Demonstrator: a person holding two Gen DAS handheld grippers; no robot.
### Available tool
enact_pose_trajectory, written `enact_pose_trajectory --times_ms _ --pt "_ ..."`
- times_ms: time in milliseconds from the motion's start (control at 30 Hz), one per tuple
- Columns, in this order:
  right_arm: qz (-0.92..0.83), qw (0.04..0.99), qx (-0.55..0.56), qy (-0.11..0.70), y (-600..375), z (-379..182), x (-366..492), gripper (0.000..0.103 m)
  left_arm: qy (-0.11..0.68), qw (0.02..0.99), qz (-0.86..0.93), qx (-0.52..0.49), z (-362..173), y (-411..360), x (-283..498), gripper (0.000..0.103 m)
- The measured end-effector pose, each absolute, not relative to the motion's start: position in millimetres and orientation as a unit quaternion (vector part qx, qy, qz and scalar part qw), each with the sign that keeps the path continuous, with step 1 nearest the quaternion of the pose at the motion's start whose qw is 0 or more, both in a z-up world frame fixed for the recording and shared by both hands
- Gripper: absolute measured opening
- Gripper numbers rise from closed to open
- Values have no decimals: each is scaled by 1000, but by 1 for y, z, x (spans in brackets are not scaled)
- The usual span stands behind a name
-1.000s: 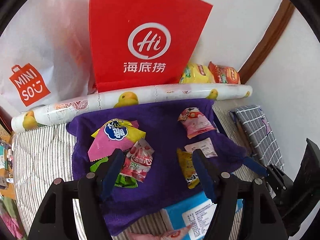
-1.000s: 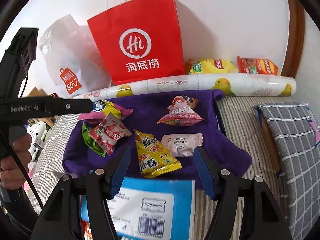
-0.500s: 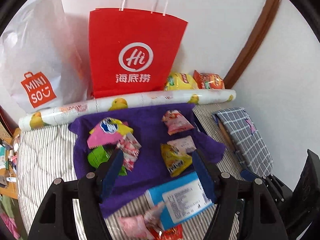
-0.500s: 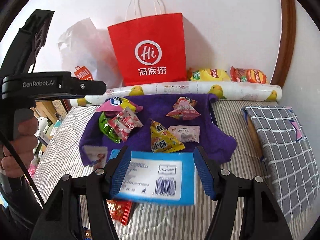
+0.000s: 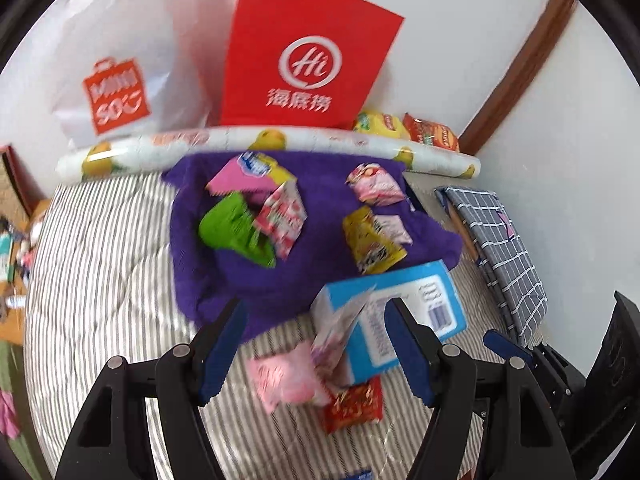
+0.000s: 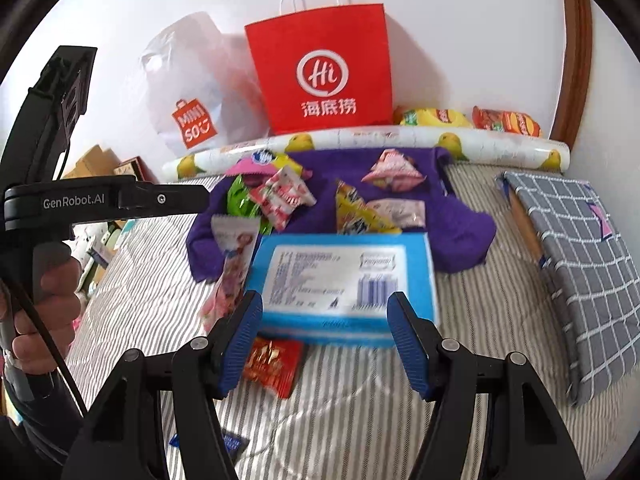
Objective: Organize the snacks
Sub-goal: 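Withdraw both grippers from the towel toward the loose snacks on the bed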
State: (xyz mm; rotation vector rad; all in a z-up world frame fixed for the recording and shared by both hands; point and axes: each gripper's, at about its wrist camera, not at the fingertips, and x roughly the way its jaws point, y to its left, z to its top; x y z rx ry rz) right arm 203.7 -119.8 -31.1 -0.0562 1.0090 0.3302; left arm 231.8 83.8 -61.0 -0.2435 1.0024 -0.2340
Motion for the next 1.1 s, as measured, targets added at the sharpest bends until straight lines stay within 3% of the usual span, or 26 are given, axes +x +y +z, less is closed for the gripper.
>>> enact_pose_trajectory --times_ms 1100 --pt "233 806 -37 543 -75 -89 128 64 485 855 -86 -161 -109 134 171 69"
